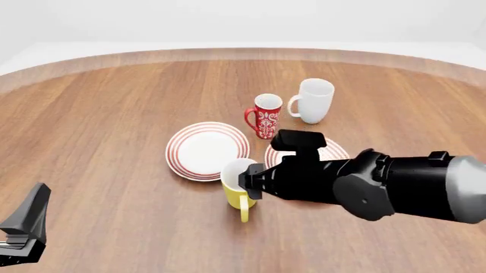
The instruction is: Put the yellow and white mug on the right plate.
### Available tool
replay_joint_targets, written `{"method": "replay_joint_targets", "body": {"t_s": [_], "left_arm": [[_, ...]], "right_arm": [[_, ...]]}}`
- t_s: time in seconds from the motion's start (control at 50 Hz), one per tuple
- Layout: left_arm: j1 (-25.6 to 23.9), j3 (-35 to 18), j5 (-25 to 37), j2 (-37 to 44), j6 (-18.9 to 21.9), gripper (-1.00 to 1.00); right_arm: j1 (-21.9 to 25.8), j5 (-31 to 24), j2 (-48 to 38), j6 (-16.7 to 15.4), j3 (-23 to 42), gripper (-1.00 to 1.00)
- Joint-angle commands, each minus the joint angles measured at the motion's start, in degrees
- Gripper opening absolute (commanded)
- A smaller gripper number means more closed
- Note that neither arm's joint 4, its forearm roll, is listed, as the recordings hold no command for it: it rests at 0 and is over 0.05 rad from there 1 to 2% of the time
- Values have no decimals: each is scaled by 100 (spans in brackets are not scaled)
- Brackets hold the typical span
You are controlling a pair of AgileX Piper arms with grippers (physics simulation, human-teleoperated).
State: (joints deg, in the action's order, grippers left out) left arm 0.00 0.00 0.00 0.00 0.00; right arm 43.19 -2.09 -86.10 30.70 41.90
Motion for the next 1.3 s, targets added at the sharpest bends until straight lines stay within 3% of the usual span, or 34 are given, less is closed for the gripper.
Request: {"method": "replay_joint_targets", "body": {"t_s": [0.02,0.64,1.14,1.16,1.3], "left_arm": [[0,0,0,0,0,100],[0,0,0,0,0,100],[0,0,0,0,0,100],[0,0,0,0,0,100],[0,0,0,0,0,100]], "right_arm": [[57,257,-282,114,-84,100],[433,1181,-967,672,-475,100],[553,1531,-1378,855,-500,100],[538,1515,-1358,824,-495,-100],[468,1493,-1234,769,-546,-100]]}}
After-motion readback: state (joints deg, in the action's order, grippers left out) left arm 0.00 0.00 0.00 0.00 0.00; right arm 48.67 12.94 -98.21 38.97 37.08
